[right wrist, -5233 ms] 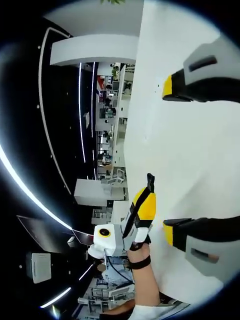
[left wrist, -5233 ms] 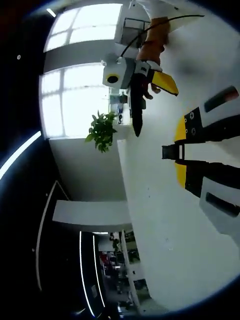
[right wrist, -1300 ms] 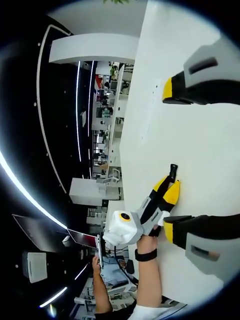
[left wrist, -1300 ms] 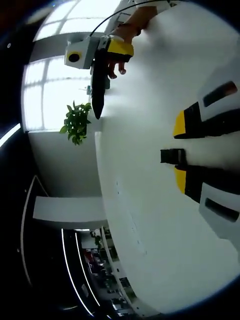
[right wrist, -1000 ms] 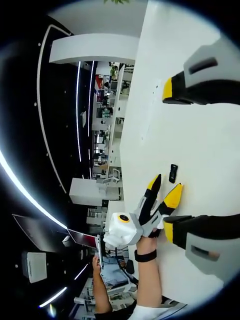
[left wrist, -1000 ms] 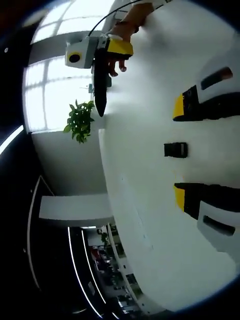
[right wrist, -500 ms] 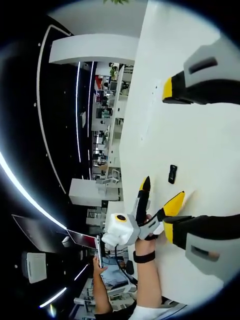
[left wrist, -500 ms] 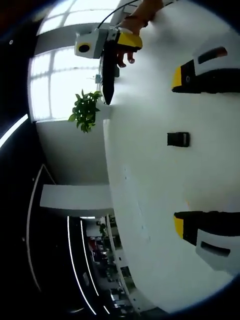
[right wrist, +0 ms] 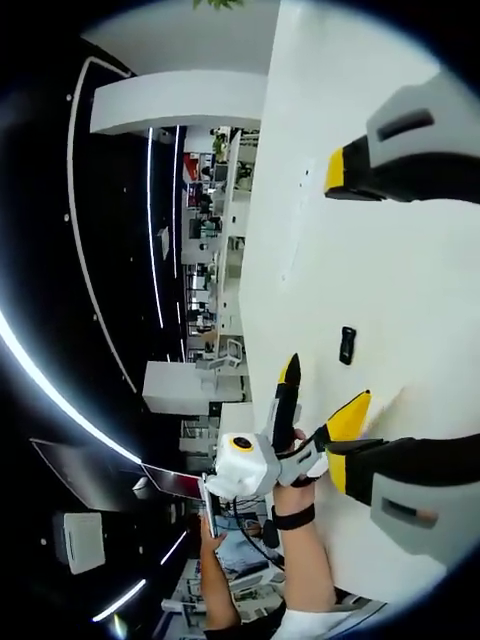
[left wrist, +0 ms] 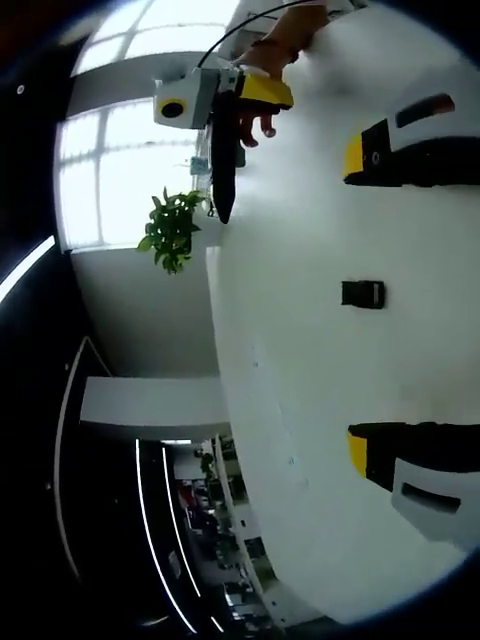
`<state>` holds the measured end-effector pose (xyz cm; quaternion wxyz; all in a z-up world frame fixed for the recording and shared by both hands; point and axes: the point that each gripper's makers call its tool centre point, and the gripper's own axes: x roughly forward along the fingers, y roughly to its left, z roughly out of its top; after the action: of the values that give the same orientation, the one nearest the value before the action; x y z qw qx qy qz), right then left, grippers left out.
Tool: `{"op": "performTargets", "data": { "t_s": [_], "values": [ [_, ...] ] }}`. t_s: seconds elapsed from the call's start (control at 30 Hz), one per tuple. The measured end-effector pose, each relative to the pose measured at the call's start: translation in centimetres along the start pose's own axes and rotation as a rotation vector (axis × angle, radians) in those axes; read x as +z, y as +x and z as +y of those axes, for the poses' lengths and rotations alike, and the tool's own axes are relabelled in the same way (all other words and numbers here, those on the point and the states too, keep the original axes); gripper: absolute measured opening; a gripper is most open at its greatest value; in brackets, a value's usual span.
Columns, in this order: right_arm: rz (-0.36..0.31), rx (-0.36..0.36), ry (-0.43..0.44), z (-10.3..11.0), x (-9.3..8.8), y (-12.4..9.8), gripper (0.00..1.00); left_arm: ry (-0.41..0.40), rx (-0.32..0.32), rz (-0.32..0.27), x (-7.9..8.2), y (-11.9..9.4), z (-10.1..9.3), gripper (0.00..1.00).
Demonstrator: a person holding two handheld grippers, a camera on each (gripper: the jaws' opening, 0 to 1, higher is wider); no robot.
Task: Snap the two parts of the plastic buckle together until the buckle closes and remains connected.
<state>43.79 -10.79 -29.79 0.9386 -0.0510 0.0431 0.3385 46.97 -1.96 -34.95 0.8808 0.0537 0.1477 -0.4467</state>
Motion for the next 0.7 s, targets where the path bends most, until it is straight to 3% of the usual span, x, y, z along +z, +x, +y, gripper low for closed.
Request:
{"op": "performTargets", "data": {
  "t_s": [0.1, 0.17, 0.3, 0.4, 0.57, 0.7],
  "values": [
    [0.011, -0.004, 0.008, -0.1, -0.2, -0.1, 1.0, 0.023, 0.005, -0.016, 0.9, -0.5, 0.3, 1.0],
    [0.051, 0.007, 0.082, 0.0, -0.9, -0.3, 1.0, 0.038, 0.018, -0.034, 1.5, -1.2, 0.1, 0.99],
    [0.018, 0.003, 0.103, -0.4, -0.1, -0.9, 0.99, 0.029, 0.01, -0.099, 3.0, -2.7, -0.7, 0.99],
    [0.011, -0.015, 0.083, -0.8, 0.4, -1.3, 0.98, 0.057, 0.033, -0.116, 3.6, -3.7, -0.7, 0.97],
    [-0.015, -0.014, 0.092, -0.5, 1.2, -1.8, 0.99, 0.085, 0.039, -0.13, 3.9, -5.4, -1.1, 0.98],
    [0.01, -0.028, 0.069, -0.6, 1.0, -1.9, 0.99, 0.097, 0.073, -0.098, 3.3, -6.4, -0.1, 0.97]
  ]
}}
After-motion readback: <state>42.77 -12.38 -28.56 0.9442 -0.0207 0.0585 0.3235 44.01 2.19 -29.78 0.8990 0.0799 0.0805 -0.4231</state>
